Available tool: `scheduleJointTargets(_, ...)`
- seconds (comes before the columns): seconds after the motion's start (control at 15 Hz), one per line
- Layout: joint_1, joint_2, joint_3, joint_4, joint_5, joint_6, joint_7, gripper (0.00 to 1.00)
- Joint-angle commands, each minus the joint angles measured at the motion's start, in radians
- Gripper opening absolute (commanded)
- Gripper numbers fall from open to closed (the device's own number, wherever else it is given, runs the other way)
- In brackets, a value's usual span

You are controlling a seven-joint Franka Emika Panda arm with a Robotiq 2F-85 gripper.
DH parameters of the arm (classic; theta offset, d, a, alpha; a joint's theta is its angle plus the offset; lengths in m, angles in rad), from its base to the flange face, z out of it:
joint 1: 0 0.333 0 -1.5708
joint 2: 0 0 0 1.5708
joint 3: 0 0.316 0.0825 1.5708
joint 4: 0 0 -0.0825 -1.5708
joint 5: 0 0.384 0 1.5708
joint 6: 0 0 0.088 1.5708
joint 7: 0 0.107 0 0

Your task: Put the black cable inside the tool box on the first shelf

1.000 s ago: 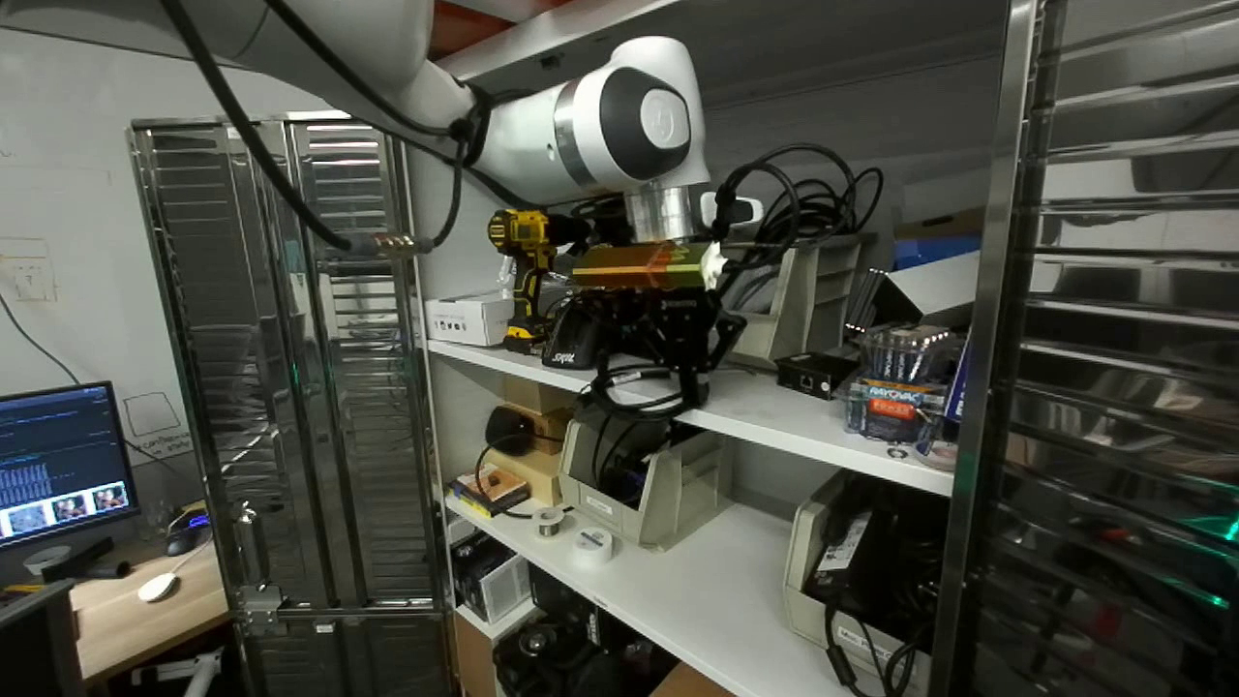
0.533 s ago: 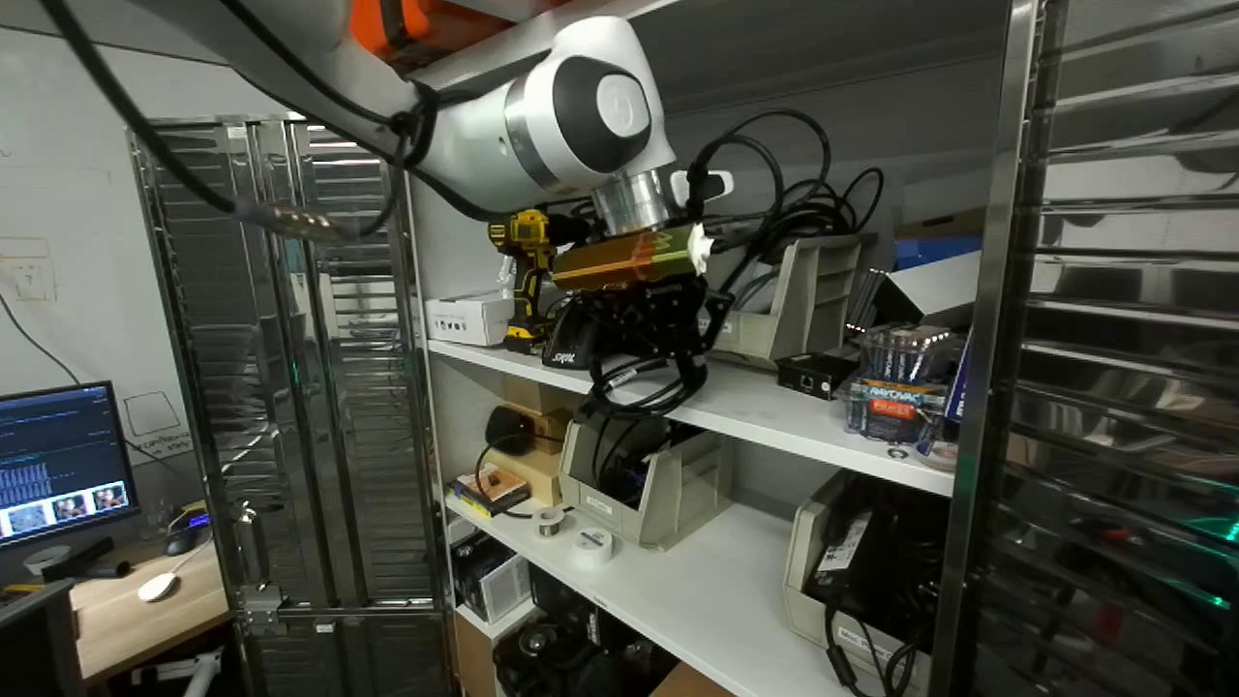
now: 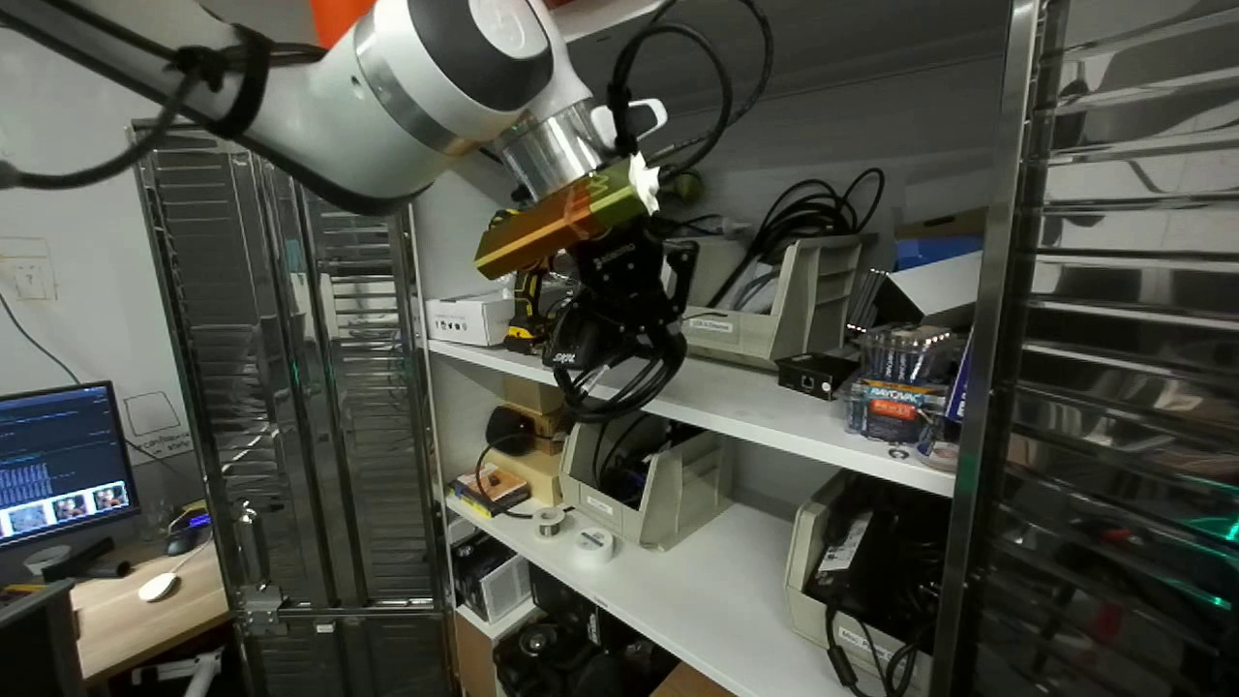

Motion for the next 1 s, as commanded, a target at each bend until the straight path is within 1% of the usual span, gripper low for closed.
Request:
scheduleJointTargets(0.0, -0.039, -0.072, 0.011, -0.067, -0.151, 0.161, 0.08, 0.02)
scheduleJointTargets(0.27, -0.066, -0.008, 0.029, 0.036, -0.34, 0.292, 0.22, 0.02)
scheduleJointTargets(0.47, -0.061, 0.064, 0.036, 0.162, -0.514, 0.332, 0.377, 0.02)
scheduleJointTargets(0.6, -0.054, 0.117, 0.04, 0.258, -0.626, 0.33, 0.487, 0.02)
scheduleJointTargets(0.73, -0.045, 0.181, 0.043, 0.361, -0.699, 0.298, 0.562, 0.02)
scheduleJointTargets(0.87, -0.036, 0.249, 0.041, 0.461, -0.755, 0.267, 0.607, 0.02)
scheduleJointTargets(0.93, -0.031, 0.284, 0.04, 0.505, -0.763, 0.246, 0.597, 0.02)
